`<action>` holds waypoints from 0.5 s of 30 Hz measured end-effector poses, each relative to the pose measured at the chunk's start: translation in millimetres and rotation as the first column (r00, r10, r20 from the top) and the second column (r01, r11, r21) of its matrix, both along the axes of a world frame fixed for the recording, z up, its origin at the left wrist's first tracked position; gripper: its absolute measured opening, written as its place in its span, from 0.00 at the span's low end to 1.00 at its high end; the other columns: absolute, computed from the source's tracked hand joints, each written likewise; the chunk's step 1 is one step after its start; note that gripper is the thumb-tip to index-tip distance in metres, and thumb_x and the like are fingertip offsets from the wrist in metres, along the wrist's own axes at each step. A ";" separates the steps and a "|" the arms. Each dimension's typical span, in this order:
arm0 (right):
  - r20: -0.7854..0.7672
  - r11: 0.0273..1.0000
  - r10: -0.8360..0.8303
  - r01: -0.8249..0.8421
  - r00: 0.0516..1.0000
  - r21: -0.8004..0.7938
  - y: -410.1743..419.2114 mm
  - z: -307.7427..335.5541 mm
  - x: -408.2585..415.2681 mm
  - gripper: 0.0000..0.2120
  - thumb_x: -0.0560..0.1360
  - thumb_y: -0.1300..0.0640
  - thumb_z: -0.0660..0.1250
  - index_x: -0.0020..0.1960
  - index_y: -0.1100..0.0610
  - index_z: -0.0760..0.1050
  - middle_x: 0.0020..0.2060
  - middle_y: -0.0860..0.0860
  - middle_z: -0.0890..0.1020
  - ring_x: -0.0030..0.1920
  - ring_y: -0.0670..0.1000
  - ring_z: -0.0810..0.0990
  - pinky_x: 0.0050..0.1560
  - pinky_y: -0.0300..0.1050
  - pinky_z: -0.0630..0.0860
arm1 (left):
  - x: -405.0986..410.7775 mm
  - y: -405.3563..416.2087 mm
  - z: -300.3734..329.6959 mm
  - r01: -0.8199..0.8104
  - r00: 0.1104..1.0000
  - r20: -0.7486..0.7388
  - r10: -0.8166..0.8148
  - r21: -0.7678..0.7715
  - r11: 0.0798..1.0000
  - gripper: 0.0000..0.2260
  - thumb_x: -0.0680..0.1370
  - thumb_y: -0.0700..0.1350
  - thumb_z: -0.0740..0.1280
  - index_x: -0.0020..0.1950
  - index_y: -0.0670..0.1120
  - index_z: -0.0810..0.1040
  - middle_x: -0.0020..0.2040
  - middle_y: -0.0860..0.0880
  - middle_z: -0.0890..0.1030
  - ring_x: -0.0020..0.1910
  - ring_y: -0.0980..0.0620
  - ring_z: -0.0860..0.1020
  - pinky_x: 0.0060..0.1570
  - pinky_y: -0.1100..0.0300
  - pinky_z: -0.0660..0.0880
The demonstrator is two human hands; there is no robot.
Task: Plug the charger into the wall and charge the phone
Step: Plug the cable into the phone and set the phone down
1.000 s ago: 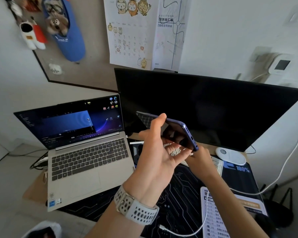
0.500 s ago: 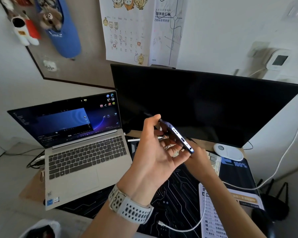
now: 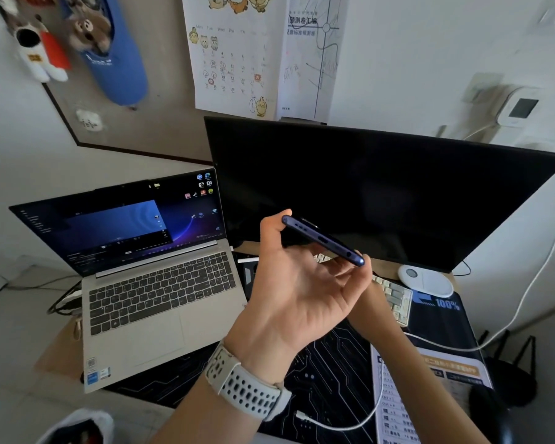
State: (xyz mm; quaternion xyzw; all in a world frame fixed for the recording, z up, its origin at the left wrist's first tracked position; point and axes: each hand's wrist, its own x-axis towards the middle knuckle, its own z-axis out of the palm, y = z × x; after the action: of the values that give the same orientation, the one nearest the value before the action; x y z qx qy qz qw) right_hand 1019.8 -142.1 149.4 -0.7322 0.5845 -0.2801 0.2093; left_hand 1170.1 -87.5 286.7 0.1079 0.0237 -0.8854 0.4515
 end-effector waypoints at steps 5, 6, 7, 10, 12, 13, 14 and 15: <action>0.014 0.999 -0.016 0.016 1.000 0.030 0.2 -6.0 -3.5 0.04 0.75 0.62 0.62 0.44 0.55 0.73 0.37 0.49 0.80 0.36 0.56 0.80 0.37 0.55 0.79 | -1.3 -1.6 0.6 -0.037 0.999 -0.038 0.037 -0.014 0.999 0.26 0.68 0.57 0.70 0.56 0.43 0.65 0.55 0.43 0.64 0.50 0.50 0.65 0.36 0.52 0.82; 0.013 0.999 -0.019 0.018 1.000 0.041 0.7 -7.9 -4.1 0.05 0.75 0.63 0.62 0.43 0.55 0.73 0.36 0.50 0.80 0.36 0.55 0.79 0.37 0.53 0.78 | -1.2 -2.1 0.6 -0.043 0.999 -0.031 0.042 -0.021 0.999 0.26 0.68 0.57 0.71 0.55 0.42 0.66 0.52 0.43 0.66 0.49 0.49 0.68 0.36 0.51 0.82; 0.001 0.999 -0.017 0.017 1.000 0.048 0.5 -10.7 -4.3 0.07 0.74 0.63 0.62 0.41 0.52 0.72 0.35 0.48 0.79 0.35 0.54 0.79 0.36 0.49 0.77 | -0.8 -2.7 -0.2 -0.049 0.999 -0.015 0.049 -0.023 0.999 0.26 0.67 0.56 0.71 0.54 0.41 0.67 0.50 0.41 0.69 0.46 0.46 0.71 0.36 0.51 0.82; -0.066 0.997 0.005 0.000 0.998 0.077 -2.4 -21.9 -3.8 0.11 0.72 0.65 0.63 0.41 0.48 0.72 0.32 0.39 0.74 0.32 0.42 0.74 0.31 0.33 0.68 | 1.3 -5.4 -8.3 -0.079 0.995 0.066 0.078 0.013 0.997 0.24 0.66 0.56 0.71 0.52 0.41 0.69 0.48 0.39 0.71 0.44 0.44 0.73 0.35 0.50 0.82; -0.130 0.997 0.016 -0.005 0.991 0.083 -4.5 -32.0 -3.0 0.07 0.72 0.65 0.65 0.44 0.53 0.76 0.31 0.38 0.71 0.31 0.36 0.70 0.30 0.26 0.62 | 3.8 -8.3 -18.9 -0.084 0.987 0.139 0.076 0.057 0.995 0.24 0.67 0.56 0.71 0.53 0.41 0.69 0.49 0.39 0.70 0.46 0.44 0.72 0.36 0.50 0.82; -0.149 0.996 0.023 -0.010 0.989 0.089 -5.5 -38.6 -2.6 0.06 0.72 0.65 0.66 0.44 0.55 0.77 0.30 0.39 0.70 0.31 0.34 0.68 0.30 0.27 0.61 | 5.7 -9.5 -25.4 -0.086 0.982 0.176 0.070 0.082 0.993 0.24 0.67 0.57 0.71 0.52 0.40 0.70 0.49 0.39 0.71 0.46 0.44 0.73 0.36 0.50 0.82; -0.151 0.994 0.036 -0.020 0.988 0.106 -5.4 -45.4 -1.8 0.05 0.71 0.65 0.67 0.45 0.57 0.77 0.31 0.41 0.71 0.31 0.35 0.67 0.31 0.28 0.62 | 7.8 -10.4 -32.2 -0.088 0.975 0.211 0.064 0.106 0.990 0.24 0.68 0.57 0.70 0.49 0.39 0.71 0.48 0.38 0.71 0.45 0.44 0.74 0.36 0.50 0.82; -0.143 0.991 0.052 -0.033 0.988 0.133 -4.3 -52.9 -0.7 0.06 0.71 0.66 0.67 0.45 0.57 0.78 0.32 0.42 0.72 0.31 0.38 0.70 0.33 0.32 0.64 | 10.3 -10.7 -39.2 -0.093 0.969 0.240 0.060 0.129 0.987 0.24 0.68 0.58 0.70 0.47 0.38 0.72 0.47 0.38 0.71 0.43 0.44 0.74 0.36 0.50 0.82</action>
State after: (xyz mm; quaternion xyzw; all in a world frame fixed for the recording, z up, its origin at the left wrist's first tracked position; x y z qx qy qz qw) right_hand 1019.1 -146.4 96.5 -0.7479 0.5996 -0.1824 0.2189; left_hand 1180.4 -98.2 247.6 0.2425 0.0360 -0.8444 0.4764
